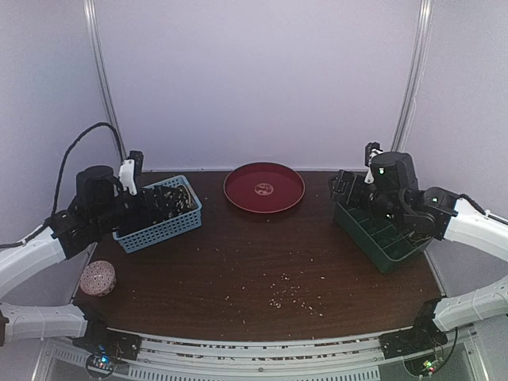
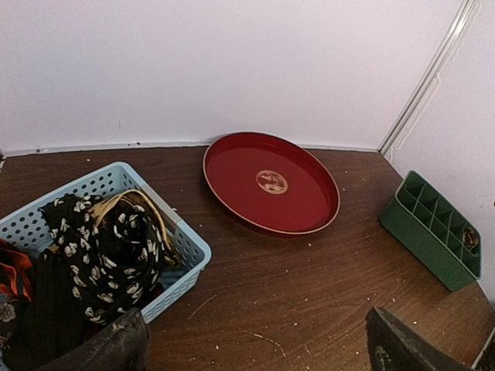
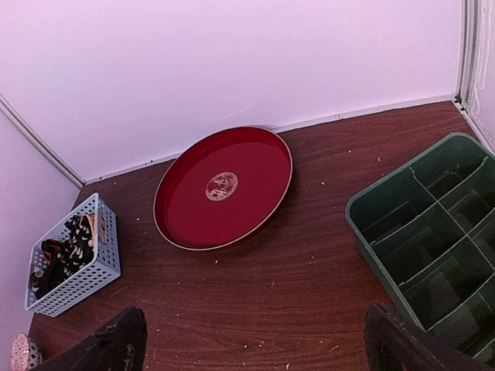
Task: Roll the ties
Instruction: Pick up the tie from the center of the board.
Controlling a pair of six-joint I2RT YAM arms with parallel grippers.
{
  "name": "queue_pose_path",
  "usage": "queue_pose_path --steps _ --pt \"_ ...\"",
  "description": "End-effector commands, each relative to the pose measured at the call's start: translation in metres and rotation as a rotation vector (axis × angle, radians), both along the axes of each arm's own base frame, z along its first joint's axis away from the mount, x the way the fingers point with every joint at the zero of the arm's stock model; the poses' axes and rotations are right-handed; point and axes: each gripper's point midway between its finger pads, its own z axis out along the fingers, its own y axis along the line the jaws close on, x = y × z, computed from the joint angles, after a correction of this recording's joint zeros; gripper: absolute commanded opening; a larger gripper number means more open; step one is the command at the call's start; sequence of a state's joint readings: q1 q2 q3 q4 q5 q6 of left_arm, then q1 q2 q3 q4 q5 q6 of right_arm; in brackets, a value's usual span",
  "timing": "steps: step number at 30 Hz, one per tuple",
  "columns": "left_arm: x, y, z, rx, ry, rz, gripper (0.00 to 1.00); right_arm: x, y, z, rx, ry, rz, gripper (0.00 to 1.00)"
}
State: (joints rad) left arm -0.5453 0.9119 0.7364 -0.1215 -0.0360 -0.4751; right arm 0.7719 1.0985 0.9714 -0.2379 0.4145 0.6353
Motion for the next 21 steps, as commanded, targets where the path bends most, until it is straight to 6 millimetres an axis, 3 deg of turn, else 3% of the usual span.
queue_pose_path --steps 1,5,10,12,16,20,21 --pt "0.016 0.012 0.011 0.015 -0.018 0.111 0.98 0.001 -0.010 0.000 -0.013 -0.015 -0.045 1.00" --pt "0.036 0.020 0.004 0.132 0.038 0.197 0.96 0.002 -0.007 0.003 -0.026 -0.035 -0.015 1.00" --pt "0.074 0.042 -0.025 0.361 0.175 0.370 0.73 0.002 -0.002 0.001 -0.055 -0.036 0.020 1.00" --pt "0.090 0.047 -0.035 0.392 0.239 0.387 0.69 0.001 0.007 0.001 -0.050 -0.047 0.079 0.99" --pt "0.116 0.080 -0.052 0.436 0.321 0.484 0.64 -0.005 0.020 0.000 -0.002 -0.078 0.155 0.98" --pt "0.126 0.123 -0.071 0.394 0.378 0.562 0.60 -0.004 0.027 -0.006 -0.001 -0.059 0.184 0.98" --pt "0.130 0.117 -0.076 0.356 0.375 0.502 0.60 -0.004 0.029 -0.010 -0.004 -0.052 0.193 0.98"
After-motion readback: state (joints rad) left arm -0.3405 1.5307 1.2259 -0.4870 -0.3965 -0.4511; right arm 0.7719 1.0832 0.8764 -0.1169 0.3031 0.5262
